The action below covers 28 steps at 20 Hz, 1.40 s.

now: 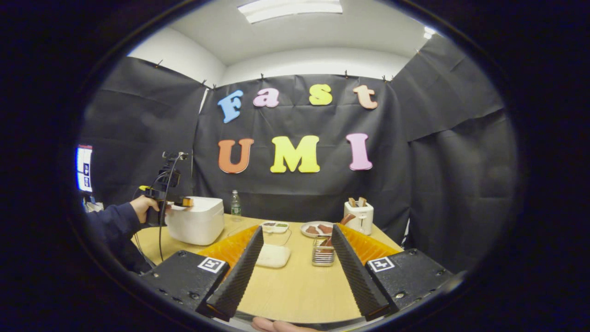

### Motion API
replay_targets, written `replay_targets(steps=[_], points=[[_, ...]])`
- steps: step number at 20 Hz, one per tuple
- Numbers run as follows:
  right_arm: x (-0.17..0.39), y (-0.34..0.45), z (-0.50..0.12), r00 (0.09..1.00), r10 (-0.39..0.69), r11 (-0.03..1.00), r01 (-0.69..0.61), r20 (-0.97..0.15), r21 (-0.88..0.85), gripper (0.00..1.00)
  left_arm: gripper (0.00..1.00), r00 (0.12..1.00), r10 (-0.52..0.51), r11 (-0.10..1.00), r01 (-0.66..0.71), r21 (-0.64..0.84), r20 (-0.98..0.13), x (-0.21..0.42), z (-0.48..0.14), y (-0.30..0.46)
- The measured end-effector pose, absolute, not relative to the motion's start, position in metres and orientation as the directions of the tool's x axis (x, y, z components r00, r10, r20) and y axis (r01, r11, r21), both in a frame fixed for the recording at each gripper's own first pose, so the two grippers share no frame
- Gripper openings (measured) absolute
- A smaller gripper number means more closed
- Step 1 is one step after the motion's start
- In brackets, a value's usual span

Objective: Close the left gripper, press the button to open the rice cooker; take a wooden spoon from the chopstick holder with the right hand, scoop a spoonful of rice and pour it into the rice cooker, then put the wooden spoon back into the chopstick holder.

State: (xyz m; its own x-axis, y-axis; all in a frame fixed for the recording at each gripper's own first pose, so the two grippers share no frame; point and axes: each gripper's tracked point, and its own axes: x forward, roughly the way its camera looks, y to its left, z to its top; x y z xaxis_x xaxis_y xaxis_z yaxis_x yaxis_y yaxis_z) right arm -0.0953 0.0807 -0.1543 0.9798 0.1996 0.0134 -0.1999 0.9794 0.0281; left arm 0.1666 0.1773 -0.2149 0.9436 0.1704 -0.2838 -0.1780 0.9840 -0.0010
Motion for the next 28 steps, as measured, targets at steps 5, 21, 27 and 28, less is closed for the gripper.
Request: replay_targets(steps=[5,21,27,28], points=[[-0.094,0.082,-0.159,0.981,0.192,0.981,-0.192,0.004,0.038,0.97,0.95,0.938,0.188,0.981,-0.192,0.014,-0.291,0.165,-0.210,0.176],[-0.099,0.053,-0.139,0.993,0.109,0.991,-0.112,0.039,0.077,0.97,0.94,0.988,0.130,0.989,-0.135,-0.065,-0.083,0.037,-0.108,0.098],[-0.107,0.047,-0.102,0.993,0.079,0.991,-0.087,0.082,0.098,0.97,0.94,0.992,0.126,0.988,-0.124,-0.088,0.009,-0.032,-0.069,0.071],[-0.110,0.047,-0.088,0.992,0.072,0.991,-0.083,0.105,0.101,0.95,0.94,0.992,0.121,0.990,-0.119,-0.080,0.023,-0.042,-0.061,0.067]])
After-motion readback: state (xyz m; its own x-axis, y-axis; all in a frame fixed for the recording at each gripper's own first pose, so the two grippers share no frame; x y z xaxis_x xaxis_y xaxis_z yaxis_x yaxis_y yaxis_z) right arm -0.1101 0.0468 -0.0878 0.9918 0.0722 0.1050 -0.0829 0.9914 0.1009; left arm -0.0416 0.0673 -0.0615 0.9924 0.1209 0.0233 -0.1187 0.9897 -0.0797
